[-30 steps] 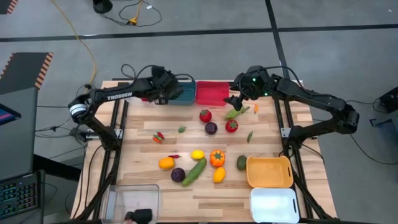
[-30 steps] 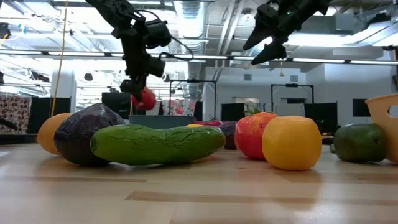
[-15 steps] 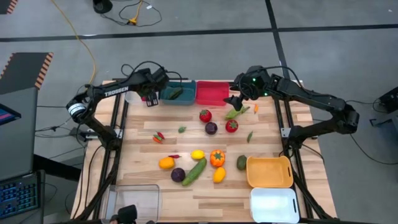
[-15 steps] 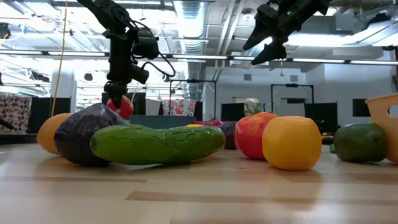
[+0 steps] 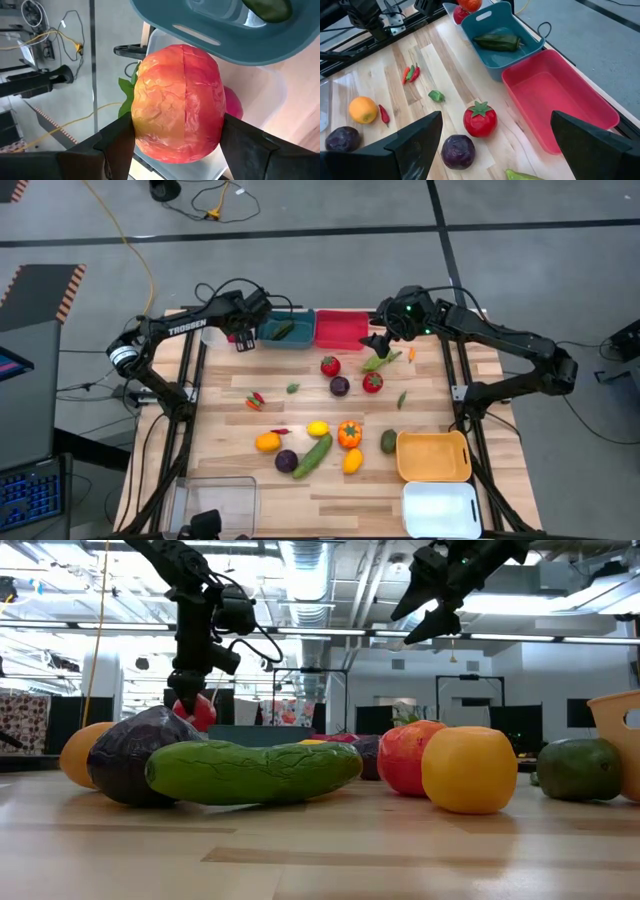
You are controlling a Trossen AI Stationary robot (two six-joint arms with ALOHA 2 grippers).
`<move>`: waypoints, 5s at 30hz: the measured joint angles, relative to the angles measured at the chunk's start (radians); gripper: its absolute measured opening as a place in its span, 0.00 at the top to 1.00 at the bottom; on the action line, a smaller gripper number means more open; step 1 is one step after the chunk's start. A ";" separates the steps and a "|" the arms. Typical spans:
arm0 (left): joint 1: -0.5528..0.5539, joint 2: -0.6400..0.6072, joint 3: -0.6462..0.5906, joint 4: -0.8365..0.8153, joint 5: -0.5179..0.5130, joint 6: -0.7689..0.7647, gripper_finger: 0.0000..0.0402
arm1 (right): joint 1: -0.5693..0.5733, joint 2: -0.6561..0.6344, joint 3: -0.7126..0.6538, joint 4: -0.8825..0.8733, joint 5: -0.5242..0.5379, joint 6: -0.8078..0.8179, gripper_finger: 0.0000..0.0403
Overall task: Sort produce into baskets
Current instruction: Put the orange tomato into the top transparent bin, then put the green chili pepper into the blue bin
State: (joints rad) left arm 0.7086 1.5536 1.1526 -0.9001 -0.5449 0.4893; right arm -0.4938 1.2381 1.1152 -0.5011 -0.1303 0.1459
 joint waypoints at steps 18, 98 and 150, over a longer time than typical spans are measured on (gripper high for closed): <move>0.000 0.000 0.000 -0.003 -0.004 0.010 0.23 | 0.000 0.000 0.000 0.000 0.000 0.002 0.01; -0.509 0.126 -0.225 0.510 0.404 -0.626 0.33 | 0.088 0.000 0.000 -0.043 0.001 0.030 0.01; -0.423 0.199 0.256 0.145 0.225 -0.240 0.79 | 0.089 0.000 0.000 -0.085 0.001 0.029 0.01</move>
State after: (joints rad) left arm 0.2859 1.7527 1.4089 -0.7553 -0.3199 0.2491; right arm -0.4053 1.2381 1.1149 -0.5859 -0.1295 0.1753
